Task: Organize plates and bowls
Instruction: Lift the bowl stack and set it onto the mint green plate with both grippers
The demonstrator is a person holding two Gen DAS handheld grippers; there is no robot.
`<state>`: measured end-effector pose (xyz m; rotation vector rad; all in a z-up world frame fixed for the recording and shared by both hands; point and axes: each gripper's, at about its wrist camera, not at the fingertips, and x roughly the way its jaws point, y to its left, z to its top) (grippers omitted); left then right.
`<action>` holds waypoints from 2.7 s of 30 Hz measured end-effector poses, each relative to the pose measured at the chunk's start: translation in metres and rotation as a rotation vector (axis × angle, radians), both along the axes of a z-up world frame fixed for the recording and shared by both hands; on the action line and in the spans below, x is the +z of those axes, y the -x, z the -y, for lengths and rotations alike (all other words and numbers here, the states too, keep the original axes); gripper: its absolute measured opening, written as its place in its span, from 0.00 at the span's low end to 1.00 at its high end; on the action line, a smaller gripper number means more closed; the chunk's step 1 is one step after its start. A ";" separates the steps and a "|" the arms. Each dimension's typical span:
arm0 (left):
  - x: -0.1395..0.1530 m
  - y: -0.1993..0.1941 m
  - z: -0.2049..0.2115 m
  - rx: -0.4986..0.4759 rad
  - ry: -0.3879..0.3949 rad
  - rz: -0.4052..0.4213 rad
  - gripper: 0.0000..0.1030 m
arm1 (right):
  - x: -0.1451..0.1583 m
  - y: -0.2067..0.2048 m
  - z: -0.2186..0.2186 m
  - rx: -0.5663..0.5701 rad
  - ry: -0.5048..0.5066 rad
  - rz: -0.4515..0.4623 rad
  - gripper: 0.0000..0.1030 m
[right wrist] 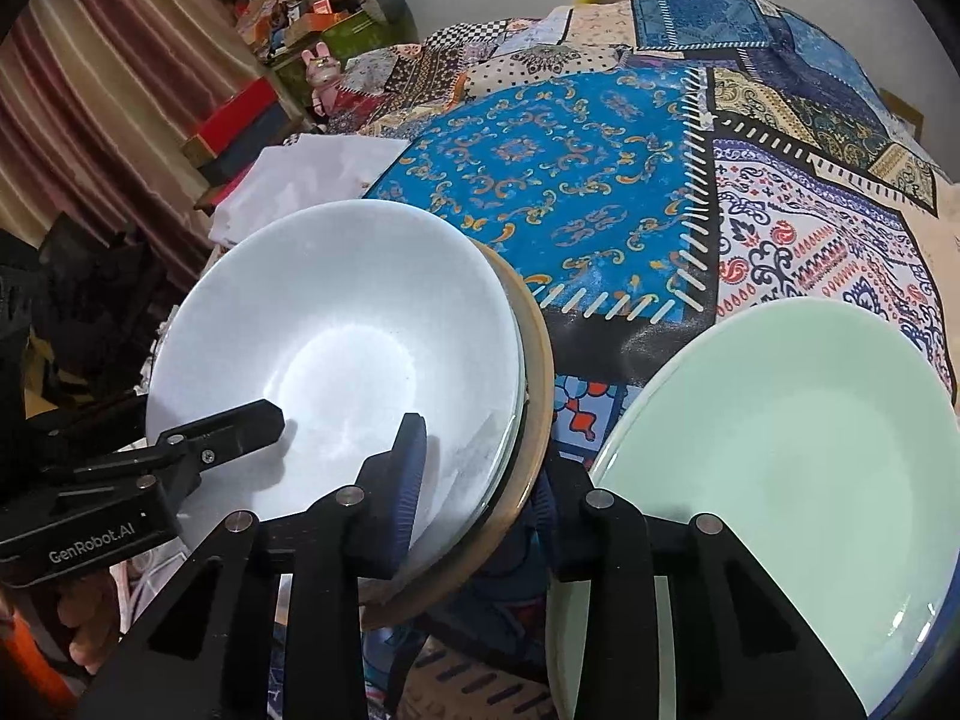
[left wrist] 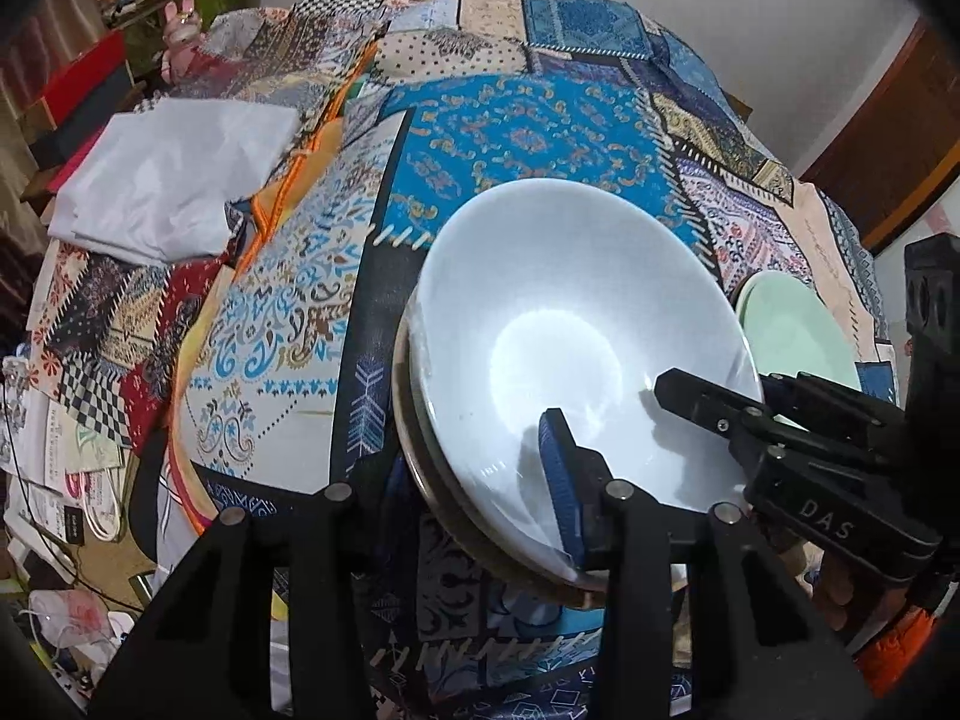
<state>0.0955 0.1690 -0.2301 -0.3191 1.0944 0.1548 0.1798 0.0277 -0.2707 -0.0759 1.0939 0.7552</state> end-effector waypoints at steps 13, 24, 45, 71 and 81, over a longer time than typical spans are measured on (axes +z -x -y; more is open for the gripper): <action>0.041 -0.010 0.020 -0.039 0.000 0.090 0.40 | 0.043 0.000 0.027 -0.069 -0.049 0.090 0.29; 0.069 -0.014 0.051 -0.090 -0.001 0.132 0.40 | 0.072 0.004 0.060 -0.128 -0.078 0.156 0.29; 0.062 -0.037 0.131 -0.216 0.008 0.086 0.40 | 0.070 0.006 0.140 -0.254 -0.080 0.153 0.29; 0.016 -0.070 0.168 -0.274 0.002 -0.011 0.40 | 0.032 -0.006 0.175 -0.318 -0.063 0.059 0.29; 0.019 -0.071 0.164 -0.264 -0.005 0.010 0.39 | 0.025 -0.008 0.180 -0.297 -0.072 0.048 0.30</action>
